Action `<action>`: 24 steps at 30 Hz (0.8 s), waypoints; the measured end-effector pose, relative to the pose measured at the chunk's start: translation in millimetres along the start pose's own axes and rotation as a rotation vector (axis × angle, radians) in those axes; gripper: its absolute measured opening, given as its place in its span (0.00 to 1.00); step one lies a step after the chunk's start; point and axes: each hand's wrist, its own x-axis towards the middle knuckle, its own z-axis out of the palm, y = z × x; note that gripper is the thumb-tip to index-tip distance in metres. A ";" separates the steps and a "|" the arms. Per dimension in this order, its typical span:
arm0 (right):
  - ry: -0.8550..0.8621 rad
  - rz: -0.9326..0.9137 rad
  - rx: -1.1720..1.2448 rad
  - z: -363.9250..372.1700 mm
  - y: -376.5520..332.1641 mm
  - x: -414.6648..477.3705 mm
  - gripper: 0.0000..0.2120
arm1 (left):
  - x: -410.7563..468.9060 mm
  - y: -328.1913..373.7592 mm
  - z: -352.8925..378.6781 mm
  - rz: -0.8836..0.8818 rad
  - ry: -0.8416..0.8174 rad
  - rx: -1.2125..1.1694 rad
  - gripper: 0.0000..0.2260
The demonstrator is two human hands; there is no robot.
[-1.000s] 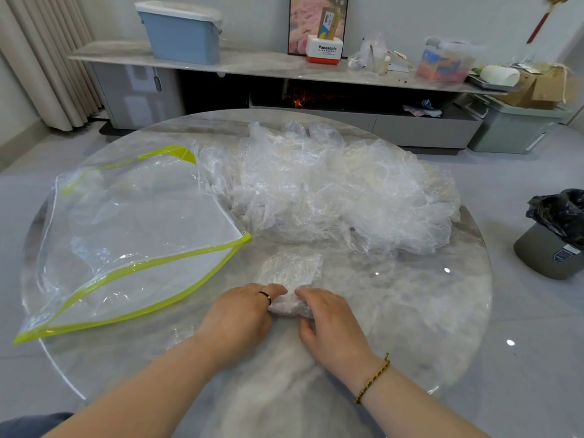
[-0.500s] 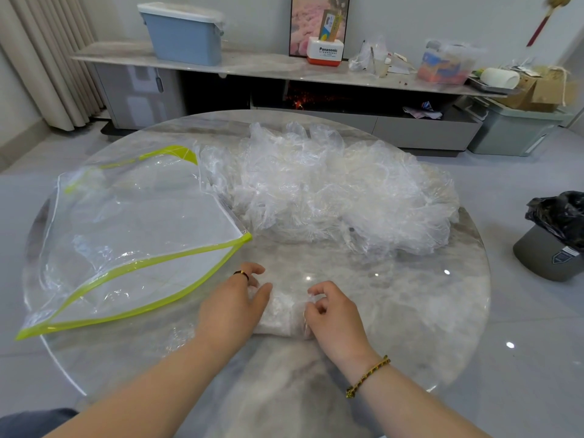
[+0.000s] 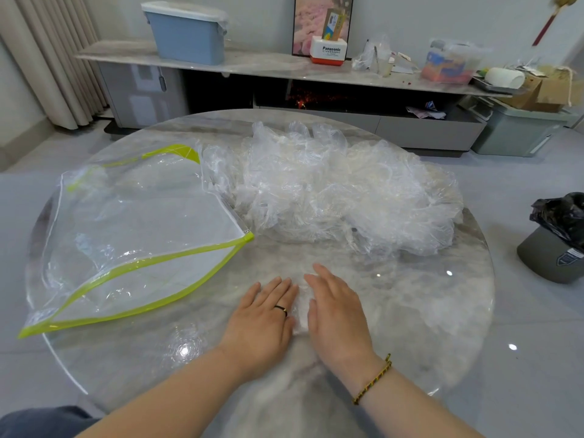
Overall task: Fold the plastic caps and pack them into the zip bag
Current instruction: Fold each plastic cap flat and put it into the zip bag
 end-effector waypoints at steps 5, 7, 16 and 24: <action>-0.269 -0.033 -0.141 5.9 -1.3 -5.1 0.24 | 9.9 4.2 -0.2 -0.059 -0.029 0.046 0.23; -0.292 -0.009 -0.145 6.3 3.7 0.3 0.32 | 11.1 3.9 0.8 -0.065 -0.036 0.055 0.24; -0.270 -0.054 -0.155 11.7 4.3 4.0 0.42 | 14.7 1.1 -7.1 -0.066 -0.045 -0.060 0.24; -0.212 0.059 0.099 1.5 15.2 6.0 0.23 | 18.8 -13.4 -17.9 -0.268 -0.005 -0.318 0.21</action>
